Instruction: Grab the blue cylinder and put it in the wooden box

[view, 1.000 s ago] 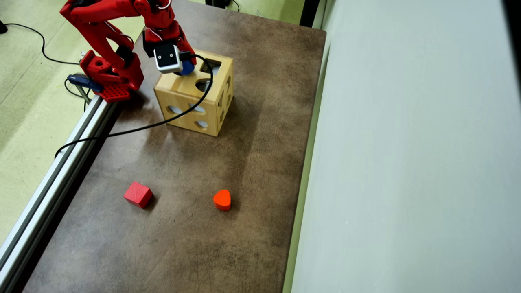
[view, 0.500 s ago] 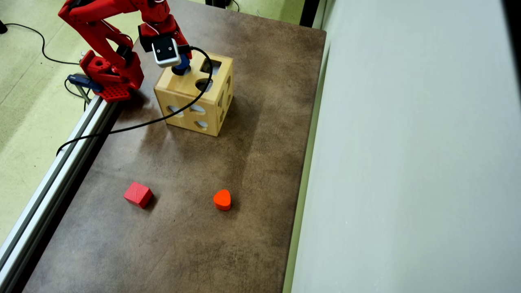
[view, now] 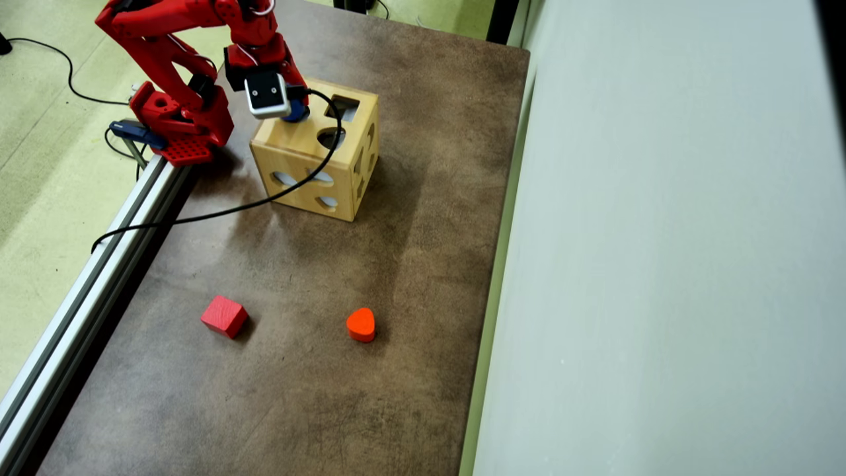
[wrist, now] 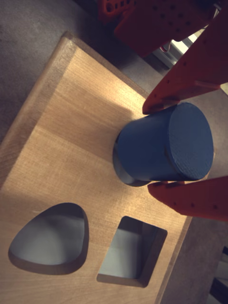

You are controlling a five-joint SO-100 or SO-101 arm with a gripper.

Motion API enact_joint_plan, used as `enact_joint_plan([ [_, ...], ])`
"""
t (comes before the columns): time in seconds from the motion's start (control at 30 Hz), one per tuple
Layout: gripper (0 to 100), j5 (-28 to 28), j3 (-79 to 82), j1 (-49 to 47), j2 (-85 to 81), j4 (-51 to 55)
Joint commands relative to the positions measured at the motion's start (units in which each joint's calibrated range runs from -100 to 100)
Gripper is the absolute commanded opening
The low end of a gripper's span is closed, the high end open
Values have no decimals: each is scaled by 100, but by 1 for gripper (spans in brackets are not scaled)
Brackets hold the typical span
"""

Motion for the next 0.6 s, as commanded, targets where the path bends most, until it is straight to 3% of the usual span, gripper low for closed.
enact_joint_plan([
  [0.0,7,24,-26,-17,-2,-62],
  [0.4,8,24,-107,-17,6,-78],
  [0.57,18,10,-35,20,-36,-528],
])
